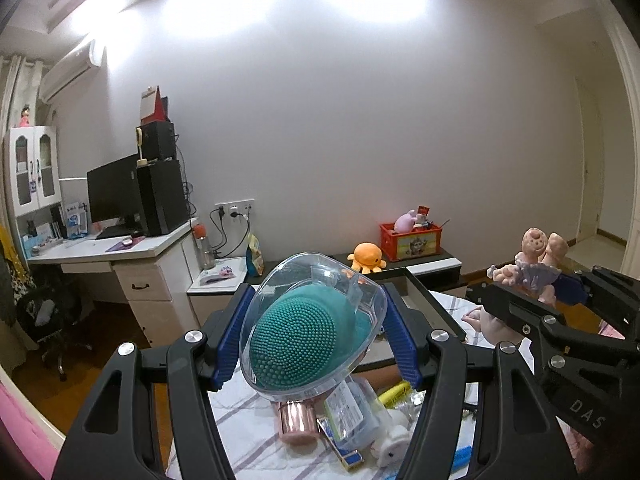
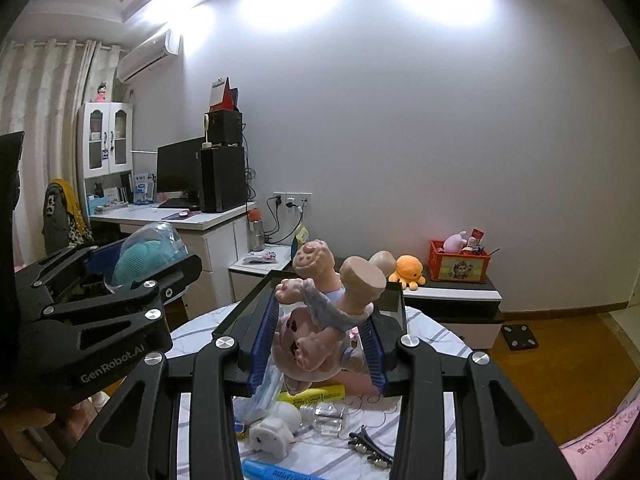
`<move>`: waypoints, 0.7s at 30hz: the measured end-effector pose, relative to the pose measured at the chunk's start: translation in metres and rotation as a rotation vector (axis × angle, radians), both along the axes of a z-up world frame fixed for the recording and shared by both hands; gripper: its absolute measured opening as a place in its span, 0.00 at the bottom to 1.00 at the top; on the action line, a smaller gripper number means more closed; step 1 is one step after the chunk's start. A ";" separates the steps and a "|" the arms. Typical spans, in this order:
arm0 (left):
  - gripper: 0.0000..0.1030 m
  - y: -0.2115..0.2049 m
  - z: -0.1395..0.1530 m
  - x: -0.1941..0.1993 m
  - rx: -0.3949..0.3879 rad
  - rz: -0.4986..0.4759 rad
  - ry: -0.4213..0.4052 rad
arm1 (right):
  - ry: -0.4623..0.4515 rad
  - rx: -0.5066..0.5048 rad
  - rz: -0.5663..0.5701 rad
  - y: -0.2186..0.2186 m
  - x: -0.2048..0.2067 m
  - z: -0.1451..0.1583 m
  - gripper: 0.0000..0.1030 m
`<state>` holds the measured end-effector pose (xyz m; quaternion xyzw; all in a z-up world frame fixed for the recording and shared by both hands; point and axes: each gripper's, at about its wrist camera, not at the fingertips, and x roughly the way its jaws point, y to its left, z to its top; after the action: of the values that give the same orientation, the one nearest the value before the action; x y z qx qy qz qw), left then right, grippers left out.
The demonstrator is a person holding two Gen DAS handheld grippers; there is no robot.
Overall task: Organize rigid objects
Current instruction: 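Carry the brush case and doll over the pink box and open both tools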
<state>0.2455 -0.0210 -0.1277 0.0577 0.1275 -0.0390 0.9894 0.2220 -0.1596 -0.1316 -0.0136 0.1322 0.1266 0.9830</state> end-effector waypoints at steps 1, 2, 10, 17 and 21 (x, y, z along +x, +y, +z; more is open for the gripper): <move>0.62 -0.001 0.000 0.006 0.004 -0.001 0.000 | 0.002 0.001 0.000 0.000 0.002 0.000 0.40; 0.62 -0.001 0.000 0.010 0.007 -0.002 0.001 | 0.003 0.000 -0.003 -0.001 0.006 -0.001 0.40; 0.62 0.002 -0.016 0.080 0.039 0.001 0.076 | 0.069 -0.003 -0.010 -0.003 0.064 -0.005 0.40; 0.62 0.000 -0.052 0.155 0.033 -0.019 0.238 | 0.201 -0.042 0.007 0.006 0.135 -0.034 0.40; 0.62 -0.006 -0.081 0.185 0.054 -0.016 0.324 | 0.308 -0.067 0.038 0.019 0.169 -0.064 0.38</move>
<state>0.4303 -0.0265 -0.2083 0.0781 0.2860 -0.0523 0.9536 0.3911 -0.1410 -0.1952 -0.0294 0.2854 0.1413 0.9475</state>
